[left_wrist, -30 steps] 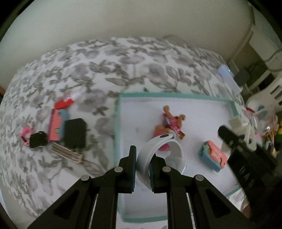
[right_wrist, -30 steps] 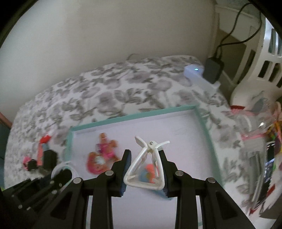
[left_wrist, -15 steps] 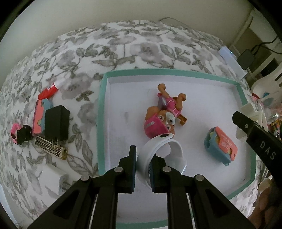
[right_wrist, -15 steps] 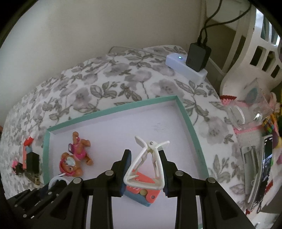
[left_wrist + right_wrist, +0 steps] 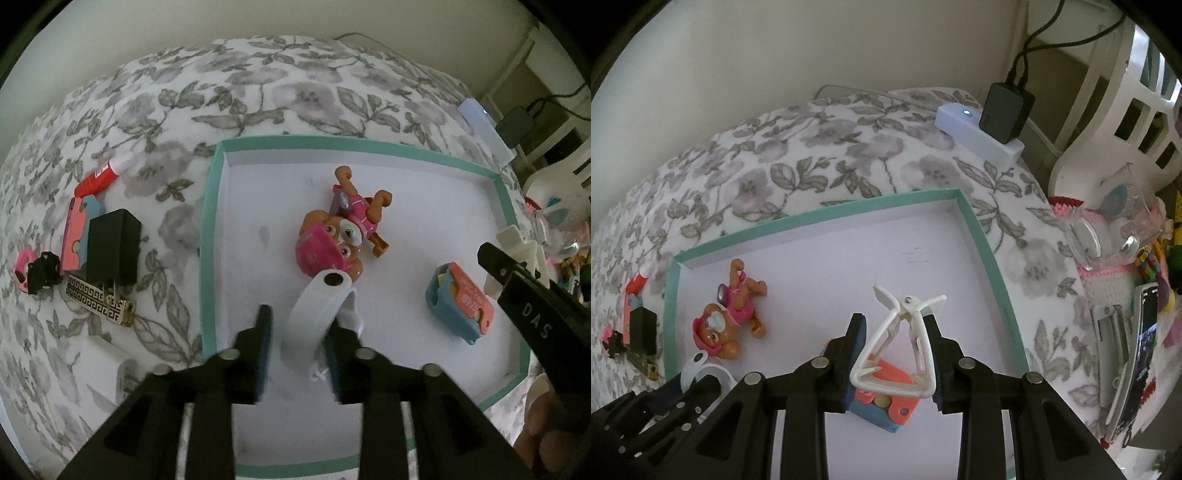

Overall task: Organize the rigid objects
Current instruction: 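Carry the white bracelet and white hair clip over the tray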

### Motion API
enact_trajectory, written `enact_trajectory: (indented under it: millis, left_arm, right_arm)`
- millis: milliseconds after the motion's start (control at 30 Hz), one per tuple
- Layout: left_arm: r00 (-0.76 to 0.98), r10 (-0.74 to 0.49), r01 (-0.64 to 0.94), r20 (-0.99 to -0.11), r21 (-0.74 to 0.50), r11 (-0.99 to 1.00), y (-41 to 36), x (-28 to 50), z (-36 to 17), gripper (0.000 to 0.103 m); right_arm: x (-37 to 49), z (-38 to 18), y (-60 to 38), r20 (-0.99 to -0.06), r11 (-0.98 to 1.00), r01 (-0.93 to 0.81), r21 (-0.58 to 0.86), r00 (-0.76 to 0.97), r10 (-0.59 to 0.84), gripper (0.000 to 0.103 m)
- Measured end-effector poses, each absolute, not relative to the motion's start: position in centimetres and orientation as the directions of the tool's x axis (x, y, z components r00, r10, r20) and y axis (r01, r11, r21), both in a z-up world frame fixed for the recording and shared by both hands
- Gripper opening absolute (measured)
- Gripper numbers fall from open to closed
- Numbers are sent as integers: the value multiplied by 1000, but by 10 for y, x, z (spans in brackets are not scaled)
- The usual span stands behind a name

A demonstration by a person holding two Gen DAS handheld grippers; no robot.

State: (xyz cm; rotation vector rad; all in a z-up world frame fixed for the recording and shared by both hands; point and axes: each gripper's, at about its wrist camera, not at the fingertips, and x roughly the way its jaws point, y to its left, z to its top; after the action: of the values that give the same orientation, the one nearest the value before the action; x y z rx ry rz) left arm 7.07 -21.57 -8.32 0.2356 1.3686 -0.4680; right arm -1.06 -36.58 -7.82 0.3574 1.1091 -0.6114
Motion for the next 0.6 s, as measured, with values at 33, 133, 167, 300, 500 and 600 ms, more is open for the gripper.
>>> enact_trajectory:
  millis: [33, 133, 167, 300, 500, 600]
  left_arm:
    - [129, -188, 448, -974, -112, 887, -215, 71, -82, 38]
    - [134, -200, 449, -971, -121, 885, -214, 70, -78, 38]
    - [132, -204, 449, -970, -125, 885, -214, 70, -77, 38]
    - [135, -221, 447, -966, -140, 883, -212, 71, -70, 40]
    - [178, -236, 443, -955, -136, 886, -205, 72, -53, 49]
    - [197, -245, 444, -949, -136, 885, -203, 73, -47, 49]
  right_arm:
    - [-10, -78, -365, -910, 786, 618, -31, 307, -277, 33]
    - [-9, -79, -363, -913, 792, 610, -40, 299, -277, 33]
    - [-8, -79, -362, -915, 794, 607, -39, 298, -272, 33]
    - [-8, -75, -361, -918, 802, 597, -17, 309, -250, 34]
    - [-7, -60, -357, -903, 809, 587, -26, 334, -271, 49]
    - [-7, -53, -356, -898, 811, 584, -31, 340, -280, 49]
